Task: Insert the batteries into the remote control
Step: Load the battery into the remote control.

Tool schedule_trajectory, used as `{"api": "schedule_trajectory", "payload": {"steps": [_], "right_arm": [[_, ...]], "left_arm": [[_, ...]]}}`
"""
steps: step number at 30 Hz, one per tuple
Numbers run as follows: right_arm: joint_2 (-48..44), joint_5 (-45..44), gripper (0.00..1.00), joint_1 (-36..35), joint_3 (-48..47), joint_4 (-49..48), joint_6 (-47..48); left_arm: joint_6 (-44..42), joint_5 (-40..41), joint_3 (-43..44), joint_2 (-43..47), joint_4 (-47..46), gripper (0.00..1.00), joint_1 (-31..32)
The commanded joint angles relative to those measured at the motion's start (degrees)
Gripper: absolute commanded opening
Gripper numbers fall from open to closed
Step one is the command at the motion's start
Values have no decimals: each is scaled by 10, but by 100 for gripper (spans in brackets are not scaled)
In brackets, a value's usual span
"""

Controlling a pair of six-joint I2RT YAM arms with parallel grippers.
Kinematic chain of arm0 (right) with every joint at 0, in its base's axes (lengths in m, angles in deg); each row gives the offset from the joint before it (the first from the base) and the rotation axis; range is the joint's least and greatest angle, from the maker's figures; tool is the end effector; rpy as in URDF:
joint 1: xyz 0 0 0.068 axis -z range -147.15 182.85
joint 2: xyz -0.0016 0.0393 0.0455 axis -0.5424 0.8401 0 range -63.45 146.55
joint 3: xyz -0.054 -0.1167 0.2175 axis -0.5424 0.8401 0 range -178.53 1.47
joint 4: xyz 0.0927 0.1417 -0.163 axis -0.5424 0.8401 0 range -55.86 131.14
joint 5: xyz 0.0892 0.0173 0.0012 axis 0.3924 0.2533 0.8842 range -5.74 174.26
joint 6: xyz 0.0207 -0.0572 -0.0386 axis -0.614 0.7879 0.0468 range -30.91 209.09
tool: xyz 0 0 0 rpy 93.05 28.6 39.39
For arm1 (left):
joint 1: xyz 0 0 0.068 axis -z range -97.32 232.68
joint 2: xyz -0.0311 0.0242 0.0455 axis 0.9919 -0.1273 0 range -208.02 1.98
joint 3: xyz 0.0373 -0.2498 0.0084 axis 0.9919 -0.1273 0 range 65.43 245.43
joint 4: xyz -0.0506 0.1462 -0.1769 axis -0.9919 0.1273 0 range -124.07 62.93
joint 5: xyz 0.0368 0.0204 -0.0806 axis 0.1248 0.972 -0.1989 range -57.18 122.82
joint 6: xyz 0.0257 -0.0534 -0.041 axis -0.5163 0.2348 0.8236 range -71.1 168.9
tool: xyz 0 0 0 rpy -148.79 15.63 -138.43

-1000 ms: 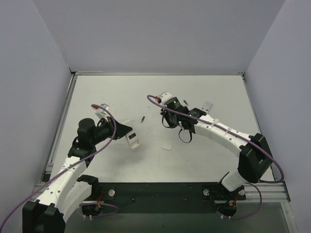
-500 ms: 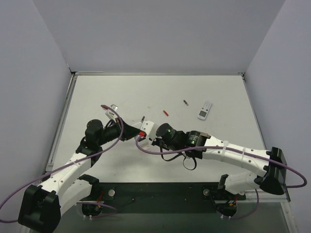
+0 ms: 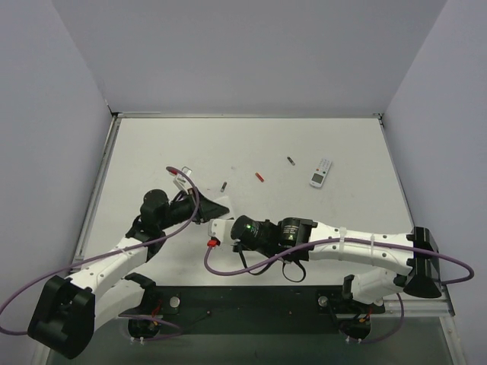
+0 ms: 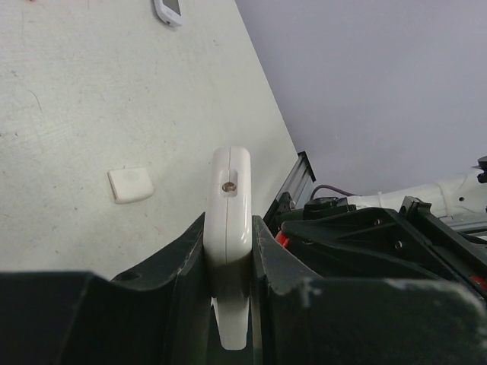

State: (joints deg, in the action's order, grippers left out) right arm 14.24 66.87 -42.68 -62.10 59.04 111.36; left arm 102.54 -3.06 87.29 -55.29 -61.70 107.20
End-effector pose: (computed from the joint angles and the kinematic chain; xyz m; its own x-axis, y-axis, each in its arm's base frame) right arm 0.0908 0.2807 0.2740 0.1825 -0.7397 -0.6477 -0.8611 0.1976 -0.4684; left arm 0.1866 -0.1234 0.2248 -0.7692 -0.3664 -0.5235 0.4133 0.3395 -0.8449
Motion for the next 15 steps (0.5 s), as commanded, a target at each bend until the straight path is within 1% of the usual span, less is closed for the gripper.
{"api": "schedule_trajectory", "payload": {"steps": [1,15], "right_arm": [[17,-24,0,-12,-37,39,17],[33,15,0,-34,-64,84,24]], "left_arm": [[19,-8,1,-7,-58,0,15],[59,18,-19,-29,-88,0,26]]}}
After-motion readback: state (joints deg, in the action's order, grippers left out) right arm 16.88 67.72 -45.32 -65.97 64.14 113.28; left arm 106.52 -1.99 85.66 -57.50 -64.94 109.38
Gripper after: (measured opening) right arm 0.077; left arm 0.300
